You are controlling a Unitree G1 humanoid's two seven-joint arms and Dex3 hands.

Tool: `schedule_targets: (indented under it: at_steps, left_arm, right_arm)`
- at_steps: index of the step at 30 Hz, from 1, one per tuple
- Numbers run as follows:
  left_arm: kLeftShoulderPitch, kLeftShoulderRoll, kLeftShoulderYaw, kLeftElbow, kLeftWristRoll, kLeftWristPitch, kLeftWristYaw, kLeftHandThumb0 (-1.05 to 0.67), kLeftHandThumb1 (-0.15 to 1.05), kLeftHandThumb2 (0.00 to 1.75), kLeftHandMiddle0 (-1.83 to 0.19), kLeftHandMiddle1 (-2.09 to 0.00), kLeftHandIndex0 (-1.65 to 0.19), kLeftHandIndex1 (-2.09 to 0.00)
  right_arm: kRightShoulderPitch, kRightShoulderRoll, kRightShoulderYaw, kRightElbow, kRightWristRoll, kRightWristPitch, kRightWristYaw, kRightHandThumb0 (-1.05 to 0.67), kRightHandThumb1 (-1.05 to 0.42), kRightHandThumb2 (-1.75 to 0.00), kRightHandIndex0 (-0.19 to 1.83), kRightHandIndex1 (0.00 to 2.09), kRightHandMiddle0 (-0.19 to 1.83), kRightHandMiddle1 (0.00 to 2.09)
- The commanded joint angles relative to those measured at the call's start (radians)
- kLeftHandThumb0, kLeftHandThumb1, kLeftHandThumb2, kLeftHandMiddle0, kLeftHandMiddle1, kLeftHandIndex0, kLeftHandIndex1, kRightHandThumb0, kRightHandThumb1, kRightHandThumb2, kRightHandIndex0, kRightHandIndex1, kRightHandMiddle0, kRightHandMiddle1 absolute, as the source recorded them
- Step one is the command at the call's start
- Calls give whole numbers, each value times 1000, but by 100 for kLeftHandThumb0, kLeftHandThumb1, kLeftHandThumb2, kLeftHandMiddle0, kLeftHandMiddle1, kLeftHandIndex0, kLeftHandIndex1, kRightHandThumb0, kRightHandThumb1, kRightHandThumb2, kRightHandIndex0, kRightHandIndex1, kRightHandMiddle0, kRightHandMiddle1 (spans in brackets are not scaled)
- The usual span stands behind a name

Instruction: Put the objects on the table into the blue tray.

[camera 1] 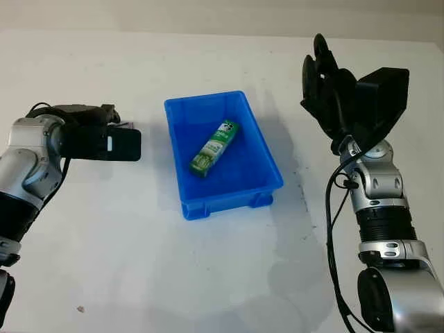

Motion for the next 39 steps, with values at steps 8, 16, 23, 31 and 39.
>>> schedule_targets:
  at_steps: [8,16,23,31,39]
  left_arm:
    - [-96,-1,69,85,-26,-110,195,-34,105,41,-60,-209,9,-204]
    - [-210,-30,127,75,-67,-122,294,-38,105,39,-66,-209,-35,-209]
    - [-261,-46,188,5,-123,-91,307,-34,105,36,-93,-209,-52,-209]
    - [-297,-66,263,-133,-232,-58,277,-39,105,43,-95,-209,-51,-209]
    - [-199,-173,293,-411,-497,31,101,-38,105,42,-100,-209,-52,-209]
  right_arm:
    - [-6,-12,-10,10,7,-8,14,-60,-105,-78,-19,0,-19,0]
    - [-12,-12,-5,14,0,-1,11,-60,-105,-78,-19,0,-19,0]
    - [-8,-11,-3,-1,-1,9,9,-60,-105,-77,-19,0,-19,0]
    - [-5,-9,1,-21,-2,31,6,-59,-105,-78,-19,0,-19,0]
    - [-7,-3,1,-23,-1,35,2,-59,-105,-77,-19,0,-19,0]
